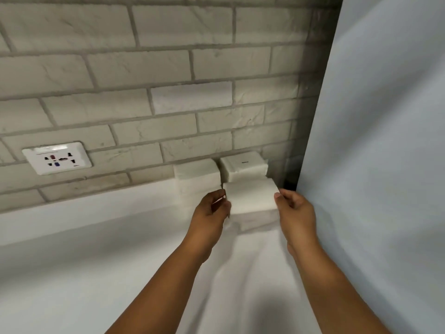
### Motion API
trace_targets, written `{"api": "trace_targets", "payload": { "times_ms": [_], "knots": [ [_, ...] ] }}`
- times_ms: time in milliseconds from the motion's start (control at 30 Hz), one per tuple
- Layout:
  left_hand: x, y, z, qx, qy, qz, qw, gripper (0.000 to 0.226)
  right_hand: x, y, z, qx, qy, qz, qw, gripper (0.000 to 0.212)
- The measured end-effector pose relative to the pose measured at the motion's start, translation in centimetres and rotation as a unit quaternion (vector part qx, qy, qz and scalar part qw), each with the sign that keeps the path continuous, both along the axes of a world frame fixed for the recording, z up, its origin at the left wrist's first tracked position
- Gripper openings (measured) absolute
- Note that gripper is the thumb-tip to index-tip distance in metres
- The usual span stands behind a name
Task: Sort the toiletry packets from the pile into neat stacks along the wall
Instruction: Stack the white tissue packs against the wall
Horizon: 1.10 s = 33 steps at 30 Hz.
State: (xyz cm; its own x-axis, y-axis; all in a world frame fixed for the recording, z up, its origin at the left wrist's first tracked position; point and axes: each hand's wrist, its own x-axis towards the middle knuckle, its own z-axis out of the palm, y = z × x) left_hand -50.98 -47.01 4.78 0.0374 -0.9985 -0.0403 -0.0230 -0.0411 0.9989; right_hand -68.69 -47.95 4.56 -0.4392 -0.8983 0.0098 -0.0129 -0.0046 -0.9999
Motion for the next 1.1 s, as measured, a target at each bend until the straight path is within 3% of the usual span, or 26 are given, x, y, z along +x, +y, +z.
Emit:
{"api": "trace_targets", "payload": {
  "times_ms": [233,633,767,900,1033,1100],
  "knots": [
    [-2.9,-4.4,-0.8,-0.008,0.021,0.016,1.000,0.035,-2.6,-4.8,0.2,-0.029,0.085,-0.005,0.996,0.008],
    [-3.4,-6.4,-1.4,0.000,-0.007,0.041,0.999,0.037,-2.7,-7.8,-0.7,-0.015,0.111,0.002,0.994,0.020],
    [-3.8,-6.4,-1.2,-0.009,-0.015,0.051,0.999,0.032,-2.6,-7.9,-0.8,-0.017,0.086,0.001,0.996,0.019],
    [-4.0,-5.6,-1.7,-0.043,-0.053,0.061,0.996,0.043,-2.6,-7.2,-1.8,-0.012,0.023,-0.009,1.000,0.018],
    [-4.6,-4.4,-2.5,-0.011,-0.014,0.041,0.999,0.064,-2.3,-6.0,-3.7,0.054,-0.071,-0.025,0.996,0.043],
    [-5.1,-4.2,-2.6,0.031,0.022,0.037,0.999,0.064,-2.0,-5.6,-4.5,0.083,-0.116,-0.014,0.990,0.048]
  ]
}}
